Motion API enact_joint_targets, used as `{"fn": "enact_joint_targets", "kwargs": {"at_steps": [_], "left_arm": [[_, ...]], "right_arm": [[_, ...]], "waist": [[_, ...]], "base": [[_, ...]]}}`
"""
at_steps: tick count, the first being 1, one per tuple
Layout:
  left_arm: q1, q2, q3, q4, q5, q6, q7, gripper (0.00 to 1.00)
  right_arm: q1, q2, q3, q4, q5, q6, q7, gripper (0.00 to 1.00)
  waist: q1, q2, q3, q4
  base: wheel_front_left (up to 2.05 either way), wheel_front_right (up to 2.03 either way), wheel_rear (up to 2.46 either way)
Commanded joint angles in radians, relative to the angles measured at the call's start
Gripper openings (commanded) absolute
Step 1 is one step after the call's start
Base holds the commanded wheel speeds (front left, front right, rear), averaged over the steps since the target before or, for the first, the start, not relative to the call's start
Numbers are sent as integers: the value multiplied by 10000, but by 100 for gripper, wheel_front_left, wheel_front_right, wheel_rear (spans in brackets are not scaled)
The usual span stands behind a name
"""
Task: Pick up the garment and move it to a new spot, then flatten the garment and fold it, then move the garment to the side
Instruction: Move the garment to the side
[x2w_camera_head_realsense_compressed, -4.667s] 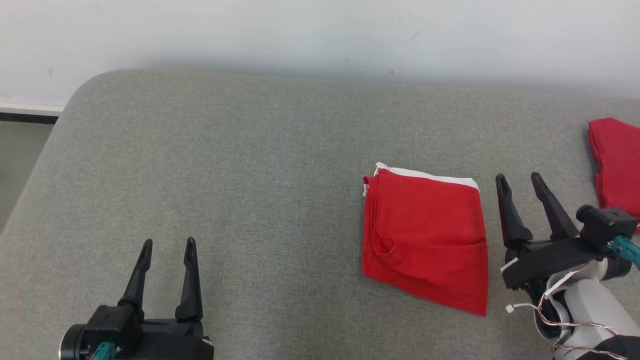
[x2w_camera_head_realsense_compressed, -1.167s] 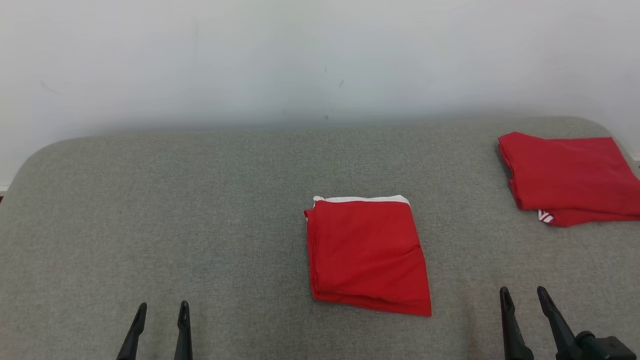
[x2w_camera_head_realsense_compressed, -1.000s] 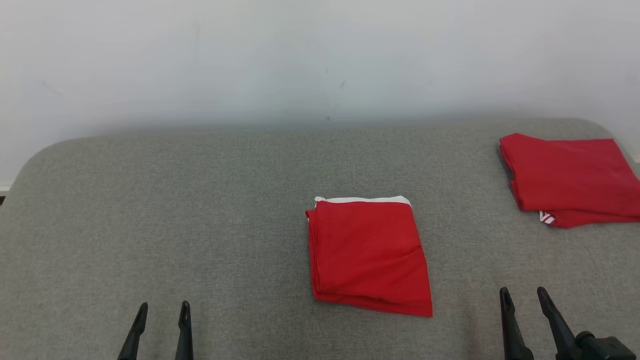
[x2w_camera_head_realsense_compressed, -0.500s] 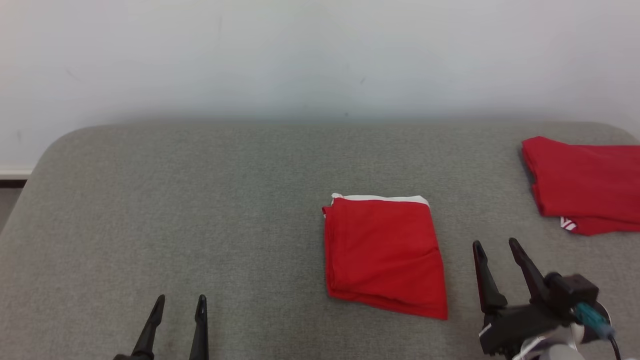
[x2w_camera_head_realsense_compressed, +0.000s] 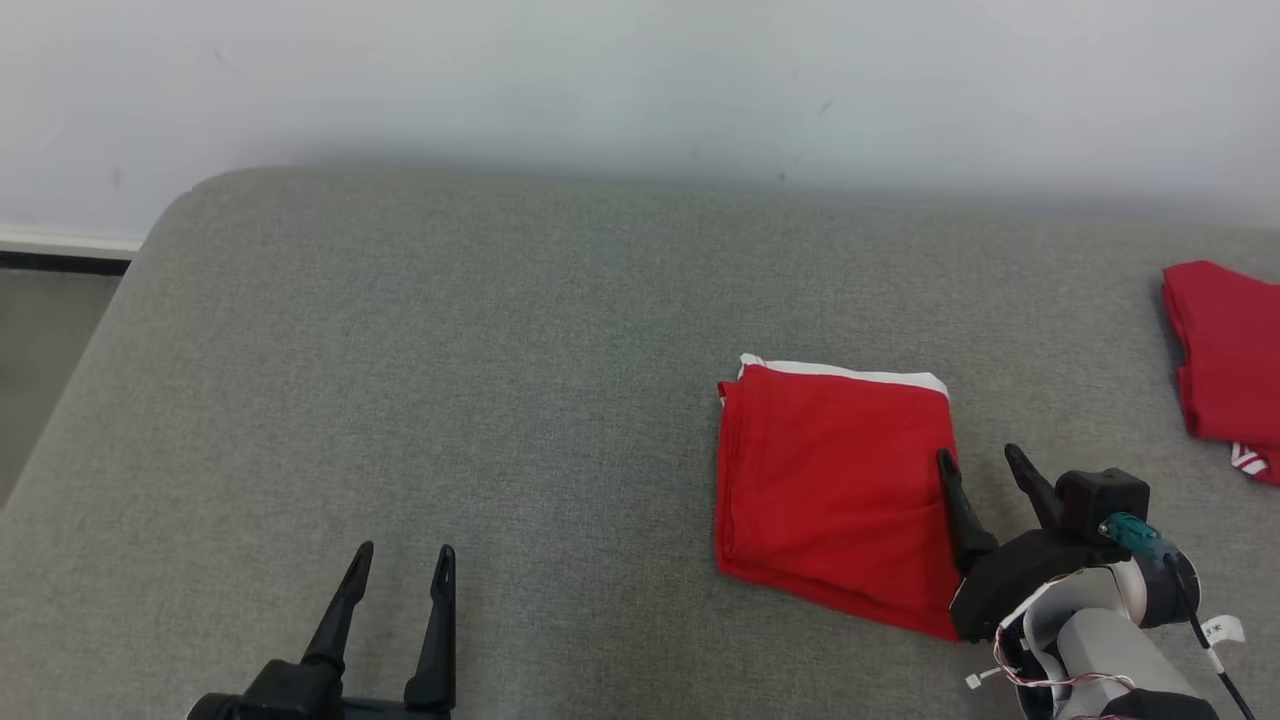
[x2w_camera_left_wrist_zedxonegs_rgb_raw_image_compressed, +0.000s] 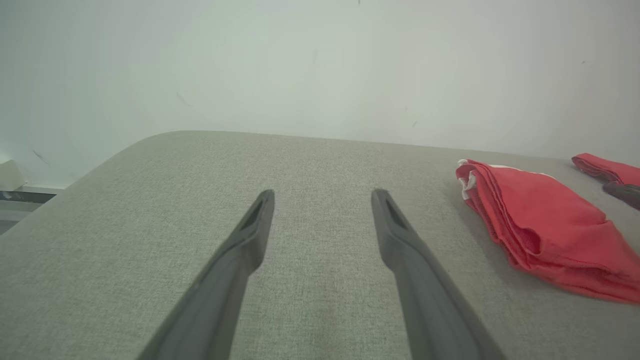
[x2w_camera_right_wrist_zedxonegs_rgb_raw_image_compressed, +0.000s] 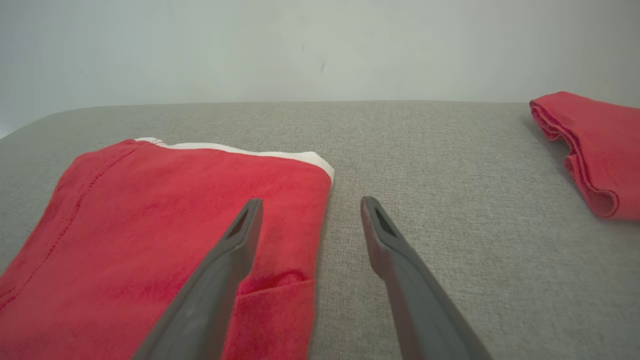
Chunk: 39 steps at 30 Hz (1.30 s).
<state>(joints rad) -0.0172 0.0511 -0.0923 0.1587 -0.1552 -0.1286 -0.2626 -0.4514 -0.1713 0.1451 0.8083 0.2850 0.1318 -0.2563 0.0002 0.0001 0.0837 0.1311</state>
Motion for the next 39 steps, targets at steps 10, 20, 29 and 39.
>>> {"fn": "enact_joint_targets", "kwargs": {"at_steps": [10, 20, 29, 39], "left_arm": [[-448, -12, 42, 83, 1, 14, -28, 100], [-621, -14, 199, 68, 26, 12, -28, 100], [-1072, 45, 165, -161, 274, -8, -28, 100], [-1836, 490, -36, -697, 520, -10, -28, 100]], "right_arm": [[-926, 341, 574, 2369, 665, -29, 186, 100], [-1735, 149, 1637, 2678, 1167, -29, 54, 0], [-3336, -1168, 3459, 2273, 1187, -29, 400, 0], [-5396, -3002, 4945, 1812, 1848, -29, 773, 0]], "waist": [[-2, -1, 583, 404], [-2, -1, 768, -46], [-2, -1, 1764, -1106], [-2, -1, 3483, -2264]], "base": [[0, 0, 0], [0, 0, 0], [0, 0, 0], [0, 0, 0]]}}
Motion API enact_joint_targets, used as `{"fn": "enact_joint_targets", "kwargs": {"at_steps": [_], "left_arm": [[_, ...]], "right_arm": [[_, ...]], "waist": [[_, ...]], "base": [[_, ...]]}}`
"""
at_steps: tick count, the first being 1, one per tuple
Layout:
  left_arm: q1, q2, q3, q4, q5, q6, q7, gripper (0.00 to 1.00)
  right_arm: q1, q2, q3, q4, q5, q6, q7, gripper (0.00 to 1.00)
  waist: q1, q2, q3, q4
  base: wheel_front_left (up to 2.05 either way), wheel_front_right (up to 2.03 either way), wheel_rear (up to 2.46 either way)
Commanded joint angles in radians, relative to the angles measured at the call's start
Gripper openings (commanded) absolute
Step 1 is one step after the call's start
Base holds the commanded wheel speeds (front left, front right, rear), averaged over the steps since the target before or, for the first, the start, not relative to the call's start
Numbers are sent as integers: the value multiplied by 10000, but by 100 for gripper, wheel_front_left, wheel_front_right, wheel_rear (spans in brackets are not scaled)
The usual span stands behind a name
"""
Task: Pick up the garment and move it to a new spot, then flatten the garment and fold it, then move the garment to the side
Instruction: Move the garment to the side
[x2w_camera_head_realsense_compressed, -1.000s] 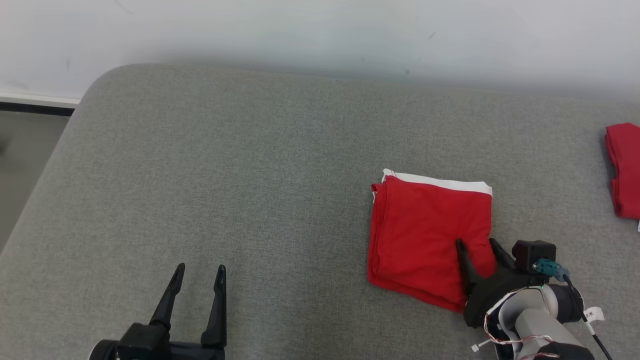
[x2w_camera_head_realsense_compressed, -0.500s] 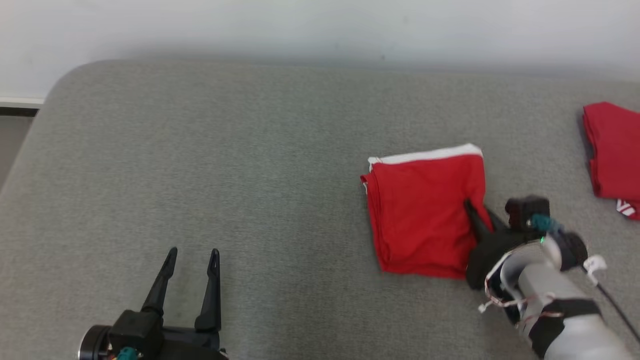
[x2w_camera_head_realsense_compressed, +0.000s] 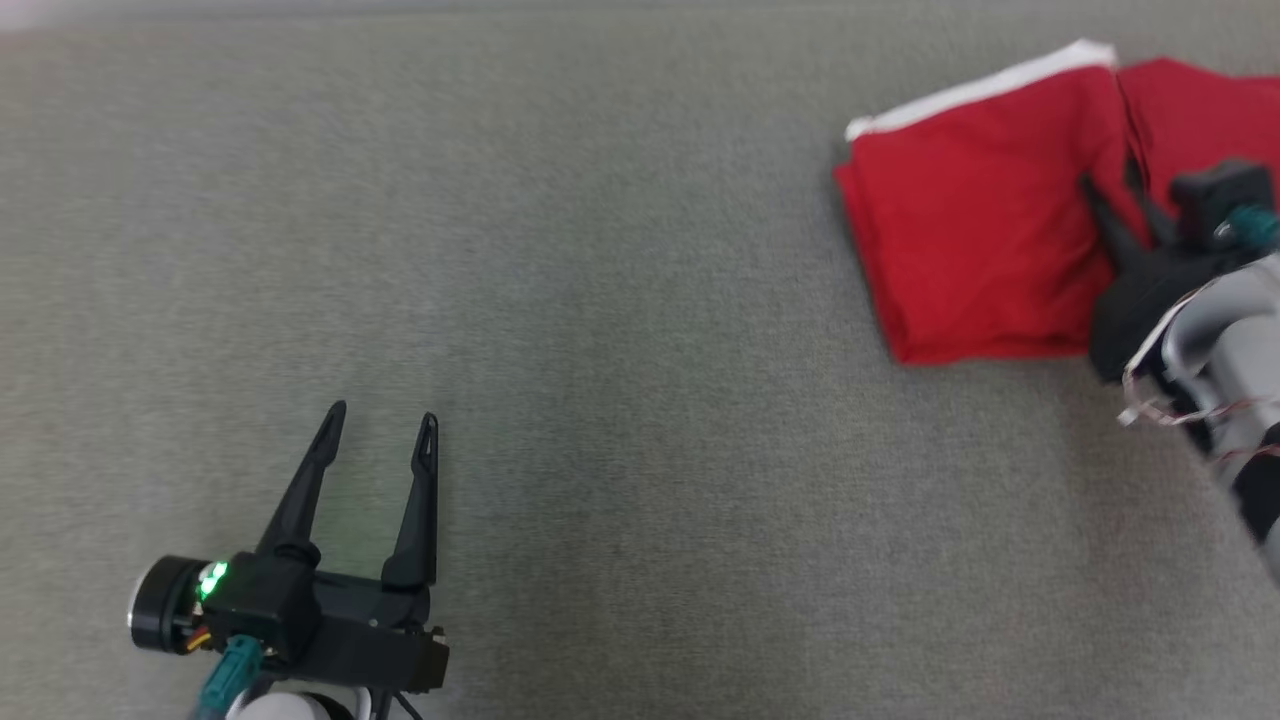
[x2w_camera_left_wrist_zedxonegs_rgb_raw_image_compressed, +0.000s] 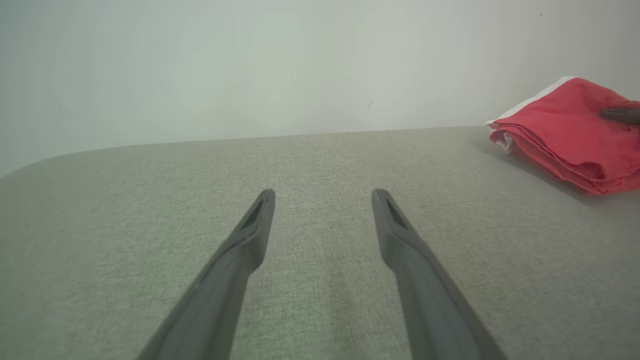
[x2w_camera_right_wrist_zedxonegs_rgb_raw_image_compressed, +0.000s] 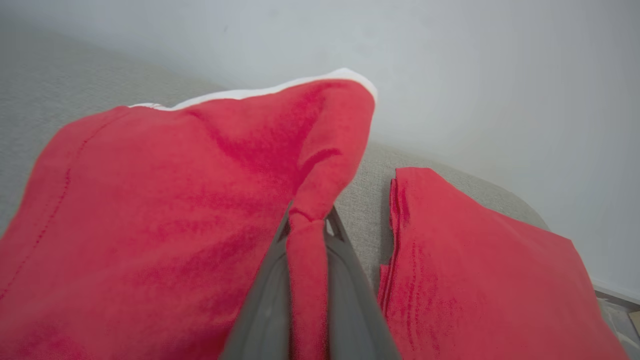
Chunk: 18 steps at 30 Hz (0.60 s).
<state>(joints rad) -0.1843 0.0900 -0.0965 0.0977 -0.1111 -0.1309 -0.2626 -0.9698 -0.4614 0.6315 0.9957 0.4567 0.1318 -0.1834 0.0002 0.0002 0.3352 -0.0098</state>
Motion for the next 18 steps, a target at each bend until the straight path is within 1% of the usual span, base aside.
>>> {"fn": "enact_joint_targets", "kwargs": {"at_steps": [1, 7, 12, 13, 18], "left_arm": [[-165, 101, 6, -87, 79, 13, -28, 100], [-358, 476, -56, -533, 210, 12, -28, 100], [-297, 757, -54, -994, 326, 12, -28, 100], [-281, 886, -96, -1193, 392, 12, -28, 100], [-168, 1167, -49, -1672, 434, 39, -4, 100]], "right_arm": [[-212, -101, 81, -61, 132, -29, 44, 0], [-1239, -1246, 653, -14, 427, -30, 116, 0], [-1923, -1912, 1007, 66, 516, -30, -23, 0], [-2187, -2097, 1098, 149, 536, -30, -26, 0], [-2821, -2402, 1439, 455, 380, -30, -20, 0]], "waist": [[-2, -2, 968, -855], [-2, -2, 1662, -1479], [-2, -2, 2091, -1981], [-2, -2, 2271, -2144], [-2, -2, 2656, -2452]], "base": [[0, 0, 0], [0, 0, 0], [0, 0, 0], [0, 0, 0], [0, 0, 0]]}}
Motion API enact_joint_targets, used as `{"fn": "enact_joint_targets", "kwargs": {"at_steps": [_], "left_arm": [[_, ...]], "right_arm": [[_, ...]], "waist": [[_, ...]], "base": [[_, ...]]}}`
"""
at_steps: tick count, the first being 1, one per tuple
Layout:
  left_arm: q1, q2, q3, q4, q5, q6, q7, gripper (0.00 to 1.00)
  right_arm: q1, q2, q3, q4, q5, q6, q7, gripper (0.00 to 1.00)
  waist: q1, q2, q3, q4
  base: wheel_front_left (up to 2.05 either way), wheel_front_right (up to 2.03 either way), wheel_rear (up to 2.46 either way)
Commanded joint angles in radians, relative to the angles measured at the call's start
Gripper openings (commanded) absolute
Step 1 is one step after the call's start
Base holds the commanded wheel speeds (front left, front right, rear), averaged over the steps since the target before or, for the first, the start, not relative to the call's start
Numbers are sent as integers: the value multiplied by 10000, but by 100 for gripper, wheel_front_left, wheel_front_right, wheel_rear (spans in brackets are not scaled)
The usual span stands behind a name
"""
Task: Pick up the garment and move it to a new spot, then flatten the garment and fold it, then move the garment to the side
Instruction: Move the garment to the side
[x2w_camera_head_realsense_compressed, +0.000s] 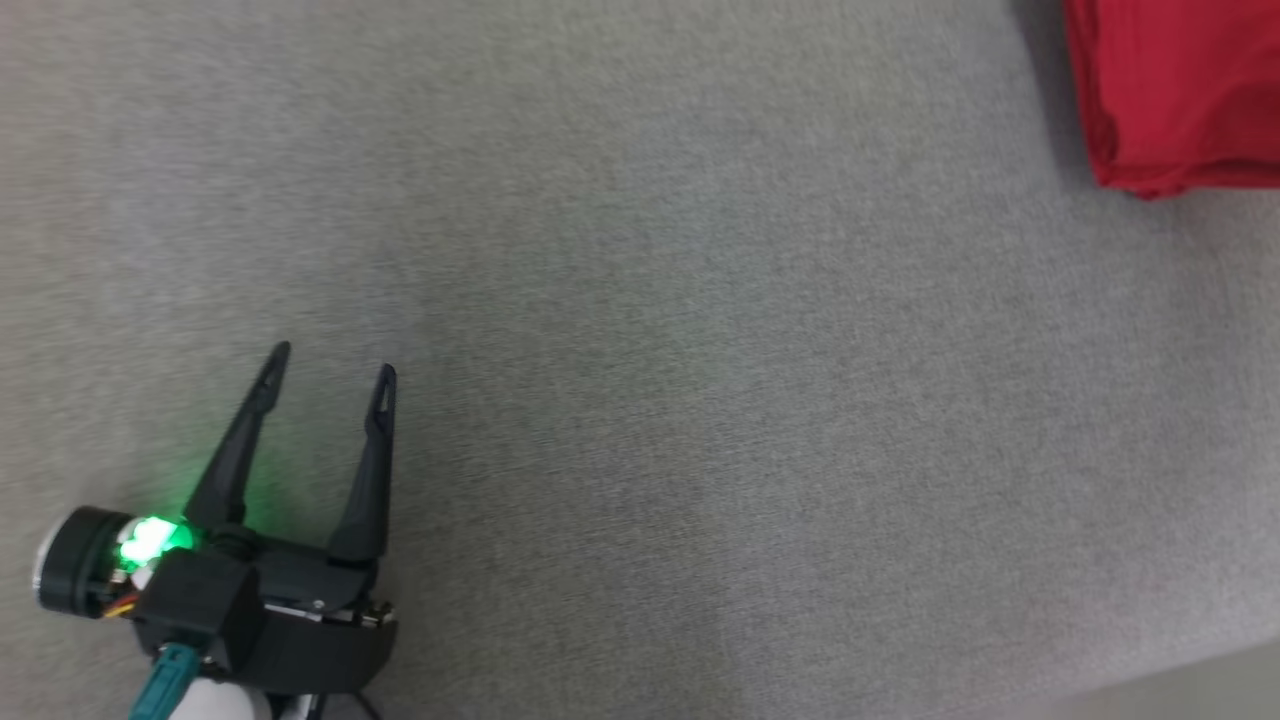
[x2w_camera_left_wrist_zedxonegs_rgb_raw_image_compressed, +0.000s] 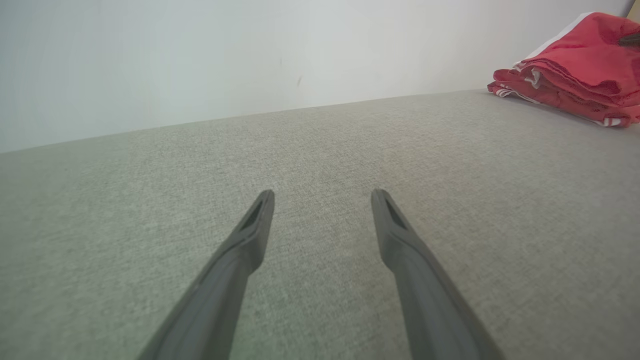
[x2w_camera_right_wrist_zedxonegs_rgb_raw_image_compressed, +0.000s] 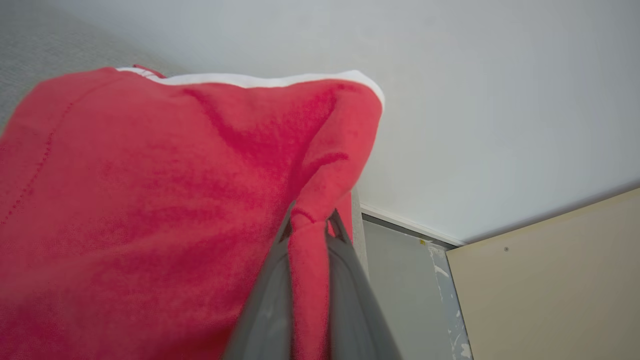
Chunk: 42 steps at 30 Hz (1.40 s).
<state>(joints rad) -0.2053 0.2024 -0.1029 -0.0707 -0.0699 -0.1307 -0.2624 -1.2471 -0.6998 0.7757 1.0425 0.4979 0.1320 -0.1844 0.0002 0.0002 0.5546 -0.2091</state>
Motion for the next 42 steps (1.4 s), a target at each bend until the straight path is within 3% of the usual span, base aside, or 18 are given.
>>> {"fn": "enact_joint_targets", "kwargs": {"at_steps": [1, 14, 15, 17, 18, 30, 36, 42], "left_arm": [[88, 81, 18, -54, 40, 49, 22, 100], [450, 266, -15, -631, -24, 187, 309, 100], [459, 273, -34, -632, -23, 199, 309, 100], [475, 274, -31, -610, -27, 252, 306, 100], [464, 269, -16, -608, -46, 258, 299, 100], [510, 110, 31, -305, -235, 443, 110, 100], [653, -138, 40, 80, -426, 531, 2, 100], [1045, -355, 358, 275, -671, 676, -22, 100]], "right_arm": [[-167, -60, 43, 65, -65, -32, 2, 0], [-1485, -154, 318, 1427, -542, -32, -121, 0], [-1557, -142, 334, 1525, -598, -32, -161, 15], [-1701, -83, 347, 1678, -761, -32, -272, 88], [-1777, -89, 419, 1727, -921, -32, -360, 100], [-2192, 130, -465, 1843, -1325, -32, -798, 100], [-1206, -28, -1869, -158, -1275, -32, -792, 100], [853, 583, -3754, -2484, -1762, -31, -790, 100]], "waist": [[-2, -2, 504, -496], [-2, -2, 829, -366], [-2, -2, 847, -334], [-2, -2, 867, -287], [-2, -2, 878, -265], [-2, -2, 225, -109], [-2, -2, -717, 122], [-2, -2, -1799, 317]], "base": [[0, 0, 0], [0, 0, 0], [0, 0, 0], [0, 0, 0], [0, 0, 0], [0, 0, 0], [0, 0, 0], [0, 0, 0]]}}
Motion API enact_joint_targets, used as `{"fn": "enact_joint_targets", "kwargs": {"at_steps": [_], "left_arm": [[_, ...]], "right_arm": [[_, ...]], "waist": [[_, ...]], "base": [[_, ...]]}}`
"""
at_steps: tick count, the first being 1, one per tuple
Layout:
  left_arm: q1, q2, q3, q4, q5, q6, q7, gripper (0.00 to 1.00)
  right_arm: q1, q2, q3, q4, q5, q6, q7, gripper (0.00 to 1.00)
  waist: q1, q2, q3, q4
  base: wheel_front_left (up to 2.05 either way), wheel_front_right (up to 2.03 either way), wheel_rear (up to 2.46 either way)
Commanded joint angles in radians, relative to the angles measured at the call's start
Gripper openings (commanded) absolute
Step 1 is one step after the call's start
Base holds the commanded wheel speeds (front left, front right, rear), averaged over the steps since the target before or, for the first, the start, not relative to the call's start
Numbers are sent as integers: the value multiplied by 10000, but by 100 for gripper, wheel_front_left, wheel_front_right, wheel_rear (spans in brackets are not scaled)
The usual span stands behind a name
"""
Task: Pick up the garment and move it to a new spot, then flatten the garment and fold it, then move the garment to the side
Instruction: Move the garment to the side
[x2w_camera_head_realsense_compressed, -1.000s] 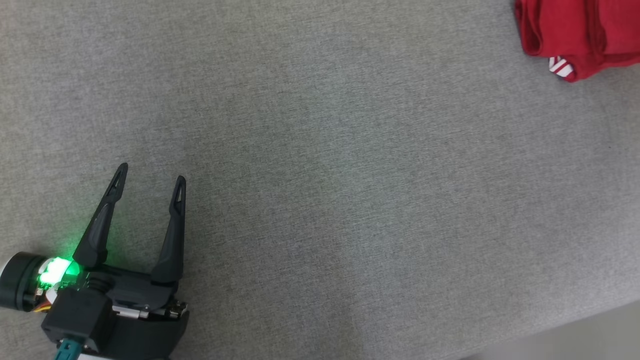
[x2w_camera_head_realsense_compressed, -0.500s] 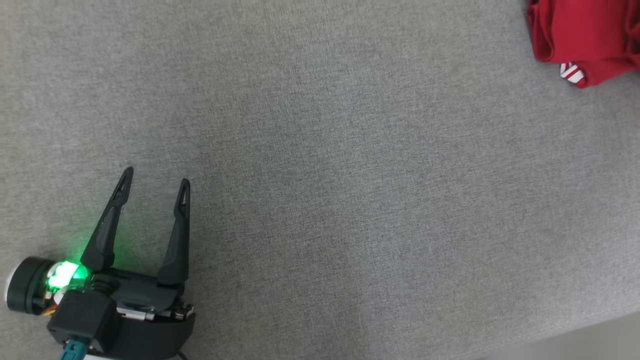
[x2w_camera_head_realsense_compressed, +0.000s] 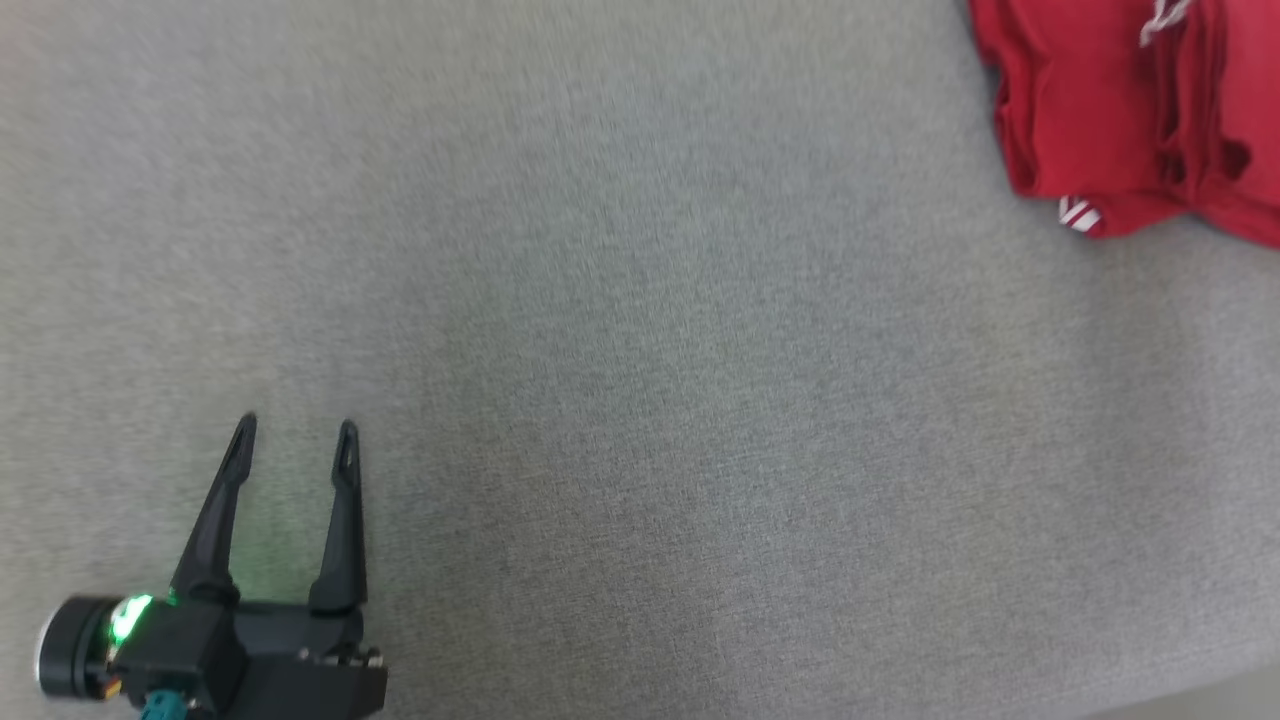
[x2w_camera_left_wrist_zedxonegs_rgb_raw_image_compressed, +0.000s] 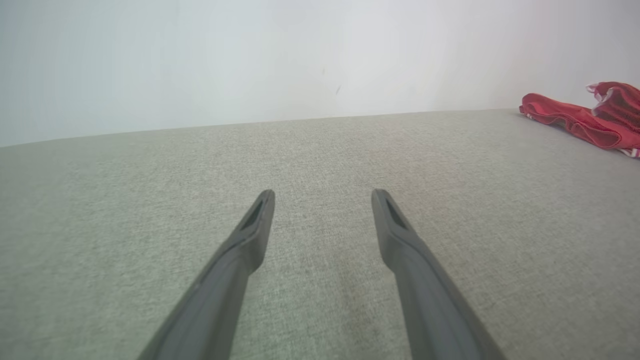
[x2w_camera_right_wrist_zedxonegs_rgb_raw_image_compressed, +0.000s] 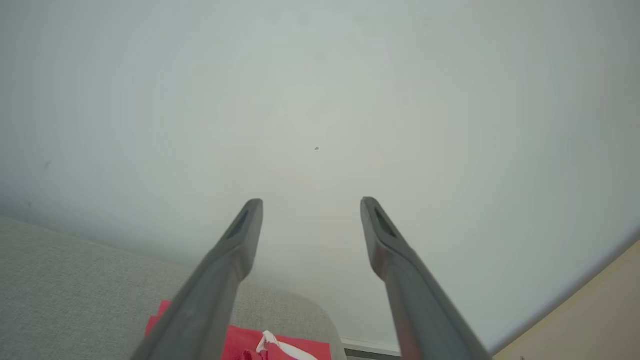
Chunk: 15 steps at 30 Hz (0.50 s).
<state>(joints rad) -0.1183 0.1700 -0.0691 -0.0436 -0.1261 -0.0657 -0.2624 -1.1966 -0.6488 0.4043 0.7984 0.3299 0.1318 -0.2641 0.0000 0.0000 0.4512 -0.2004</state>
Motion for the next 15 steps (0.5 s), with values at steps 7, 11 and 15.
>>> {"fn": "enact_joint_targets", "kwargs": {"at_steps": [7, 11, 15], "left_arm": [[995, -285, 441, -74, -190, 138, -27, 100], [1262, -403, 616, -52, -213, 118, -27, 100], [1442, -519, 774, 85, -225, 58, -27, 100]], "right_arm": [[3317, 1183, -1784, -2126, -736, -29, 6, 100], [4811, 1714, -2455, -3049, -957, -29, 6, 100], [6096, 2207, -2872, -3832, -1012, -29, 5, 100]], "waist": [[0, 0, -2006, 545], [0, 0, -2501, 798], [0, 0, -2902, 933]], "base": [[0, 0, 0], [0, 0, 0], [0, 0, 0]]}}
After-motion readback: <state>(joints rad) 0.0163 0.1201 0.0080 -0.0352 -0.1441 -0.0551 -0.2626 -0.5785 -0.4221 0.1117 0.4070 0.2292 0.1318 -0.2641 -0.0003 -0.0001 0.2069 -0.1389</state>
